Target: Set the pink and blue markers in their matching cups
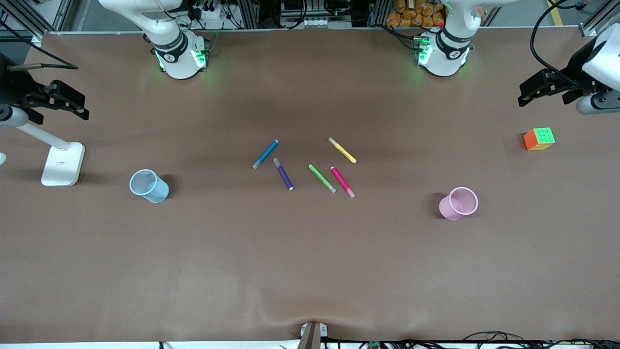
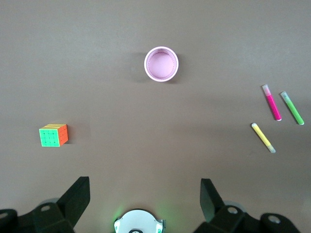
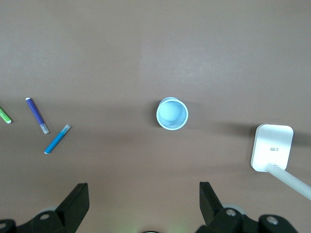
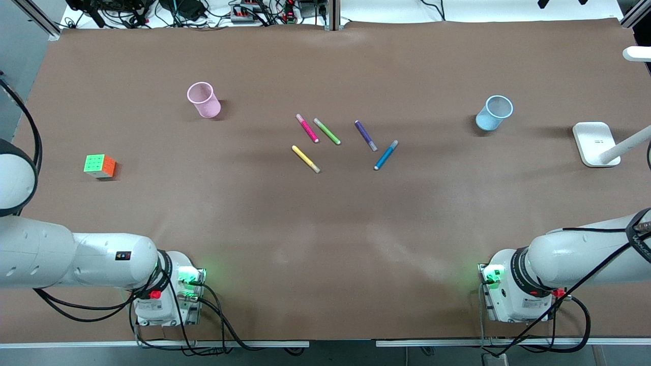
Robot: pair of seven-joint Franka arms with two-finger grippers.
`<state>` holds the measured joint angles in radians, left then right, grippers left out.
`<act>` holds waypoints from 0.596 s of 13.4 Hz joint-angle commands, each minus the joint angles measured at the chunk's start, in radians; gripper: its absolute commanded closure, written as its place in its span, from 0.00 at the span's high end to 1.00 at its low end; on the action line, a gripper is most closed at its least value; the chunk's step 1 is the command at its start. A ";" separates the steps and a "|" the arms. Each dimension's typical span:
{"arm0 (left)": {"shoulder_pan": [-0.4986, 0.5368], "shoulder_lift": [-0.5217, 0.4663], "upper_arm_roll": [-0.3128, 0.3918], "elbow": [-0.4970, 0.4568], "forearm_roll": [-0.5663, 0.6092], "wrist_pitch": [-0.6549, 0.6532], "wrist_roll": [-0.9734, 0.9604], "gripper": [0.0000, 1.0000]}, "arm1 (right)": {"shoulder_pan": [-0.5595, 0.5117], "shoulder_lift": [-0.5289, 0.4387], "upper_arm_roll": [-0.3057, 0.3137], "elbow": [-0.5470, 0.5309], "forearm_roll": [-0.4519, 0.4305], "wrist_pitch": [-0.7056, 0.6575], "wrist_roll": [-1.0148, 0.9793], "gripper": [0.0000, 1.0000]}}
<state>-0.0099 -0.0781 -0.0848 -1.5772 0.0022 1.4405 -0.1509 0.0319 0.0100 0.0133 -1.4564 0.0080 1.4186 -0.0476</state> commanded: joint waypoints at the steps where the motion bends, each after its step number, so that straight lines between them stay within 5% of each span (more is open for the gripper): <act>1: 0.008 0.006 -0.009 0.019 0.009 -0.022 0.007 1.00 | -0.023 0.011 0.005 0.021 -0.002 -0.009 -0.005 1.00; 8: 0.004 0.026 -0.025 0.040 0.052 -0.022 0.004 1.00 | -0.024 0.013 0.004 0.014 -0.003 -0.009 -0.003 1.00</act>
<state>-0.0089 -0.0759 -0.0872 -1.5752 0.0251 1.4400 -0.1509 0.0171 0.0131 0.0126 -1.4568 0.0081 1.4179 -0.0476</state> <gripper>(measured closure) 0.000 0.000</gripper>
